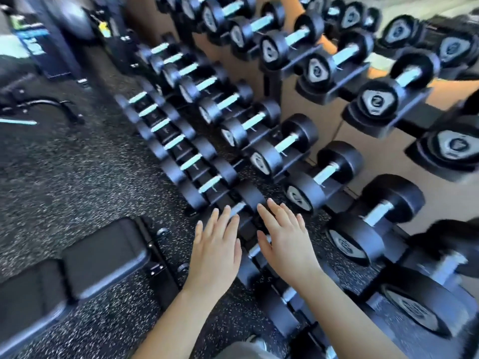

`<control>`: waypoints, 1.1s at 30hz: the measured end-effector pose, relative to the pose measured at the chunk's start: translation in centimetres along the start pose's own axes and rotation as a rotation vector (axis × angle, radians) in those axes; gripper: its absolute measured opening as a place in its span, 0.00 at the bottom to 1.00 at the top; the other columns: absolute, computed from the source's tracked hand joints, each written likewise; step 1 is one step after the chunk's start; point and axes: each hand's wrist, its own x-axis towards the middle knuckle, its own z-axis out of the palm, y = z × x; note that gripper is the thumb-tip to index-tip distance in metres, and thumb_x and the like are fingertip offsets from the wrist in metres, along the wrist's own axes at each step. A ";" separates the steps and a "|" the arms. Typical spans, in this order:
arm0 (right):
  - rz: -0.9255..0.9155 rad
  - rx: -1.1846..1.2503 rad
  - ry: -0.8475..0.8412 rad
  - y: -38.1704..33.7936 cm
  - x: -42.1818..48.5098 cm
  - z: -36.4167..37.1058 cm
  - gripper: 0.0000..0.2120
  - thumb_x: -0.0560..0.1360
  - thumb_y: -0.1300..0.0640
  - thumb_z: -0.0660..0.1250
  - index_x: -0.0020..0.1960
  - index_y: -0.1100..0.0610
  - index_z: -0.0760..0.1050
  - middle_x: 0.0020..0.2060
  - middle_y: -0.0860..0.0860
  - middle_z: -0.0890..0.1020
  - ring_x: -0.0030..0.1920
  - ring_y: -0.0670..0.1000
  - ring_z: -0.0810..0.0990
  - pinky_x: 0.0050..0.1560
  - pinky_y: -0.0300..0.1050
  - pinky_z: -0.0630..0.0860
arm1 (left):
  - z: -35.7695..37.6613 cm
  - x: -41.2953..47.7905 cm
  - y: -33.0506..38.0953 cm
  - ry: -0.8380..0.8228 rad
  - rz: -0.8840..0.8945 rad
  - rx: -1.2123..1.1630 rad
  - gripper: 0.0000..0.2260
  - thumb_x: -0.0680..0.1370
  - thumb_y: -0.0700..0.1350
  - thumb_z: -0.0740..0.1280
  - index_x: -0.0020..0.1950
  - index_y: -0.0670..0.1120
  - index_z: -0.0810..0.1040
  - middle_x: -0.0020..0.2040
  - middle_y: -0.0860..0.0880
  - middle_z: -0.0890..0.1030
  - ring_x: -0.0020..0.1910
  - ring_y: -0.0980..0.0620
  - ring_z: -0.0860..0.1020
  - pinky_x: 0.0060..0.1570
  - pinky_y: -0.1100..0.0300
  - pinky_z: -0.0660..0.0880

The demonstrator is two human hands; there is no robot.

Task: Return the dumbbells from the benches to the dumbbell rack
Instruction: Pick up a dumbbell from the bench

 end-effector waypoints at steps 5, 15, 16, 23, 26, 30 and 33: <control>-0.180 0.038 -0.032 -8.7 0.3 1.8 0.21 0.70 0.53 0.62 0.62 0.56 0.70 0.57 0.59 0.80 0.56 0.63 0.79 0.48 0.63 0.77 | -3.0 -5.2 -6.6 0.026 -0.180 0.056 0.21 0.70 0.42 0.71 0.62 0.42 0.75 0.64 0.43 0.74 0.64 0.42 0.72 0.58 0.39 0.68; -0.415 0.117 -0.104 -28.4 -3.9 4.6 0.34 0.61 0.57 0.77 0.64 0.57 0.69 0.61 0.61 0.78 0.58 0.63 0.78 0.48 0.65 0.76 | -8.9 -19.8 -20.5 0.104 -0.495 0.126 0.19 0.71 0.45 0.61 0.60 0.41 0.76 0.62 0.41 0.76 0.62 0.41 0.74 0.54 0.37 0.70; -0.440 0.121 -0.114 -30.2 -4.4 4.9 0.34 0.61 0.57 0.78 0.64 0.57 0.68 0.61 0.61 0.78 0.58 0.63 0.78 0.48 0.65 0.76 | -9.3 -21.3 -21.6 0.111 -0.524 0.129 0.19 0.72 0.45 0.59 0.60 0.41 0.76 0.62 0.42 0.76 0.62 0.41 0.73 0.54 0.37 0.70; -0.603 0.143 -0.179 -40.4 -6.9 6.9 0.35 0.60 0.56 0.78 0.64 0.56 0.67 0.60 0.61 0.78 0.58 0.64 0.78 0.48 0.66 0.75 | -11.3 -29.8 -27.2 0.119 -0.699 0.119 0.21 0.73 0.47 0.53 0.59 0.41 0.76 0.61 0.42 0.77 0.61 0.41 0.74 0.53 0.37 0.70; -0.672 0.161 -0.187 -43.2 -7.2 7.5 0.33 0.62 0.57 0.77 0.64 0.57 0.69 0.61 0.61 0.77 0.59 0.64 0.78 0.50 0.66 0.75 | -11.8 -31.7 -28.8 0.116 -0.760 0.107 0.21 0.73 0.47 0.53 0.59 0.41 0.76 0.61 0.42 0.77 0.61 0.41 0.74 0.53 0.37 0.70; -0.733 0.166 -0.200 -45.6 -6.9 8.4 0.32 0.63 0.57 0.77 0.64 0.56 0.68 0.61 0.60 0.78 0.59 0.63 0.78 0.50 0.66 0.75 | -12.3 -32.2 -30.9 0.137 -0.817 0.088 0.21 0.72 0.46 0.53 0.58 0.41 0.76 0.61 0.41 0.77 0.60 0.40 0.75 0.52 0.36 0.70; -0.785 0.159 -0.211 -47.1 -5.8 9.5 0.30 0.62 0.58 0.77 0.62 0.57 0.72 0.60 0.60 0.78 0.58 0.63 0.78 0.49 0.66 0.75 | -12.3 -31.7 -32.7 0.153 -0.855 0.081 0.21 0.72 0.46 0.53 0.59 0.41 0.76 0.61 0.42 0.77 0.61 0.41 0.74 0.52 0.37 0.70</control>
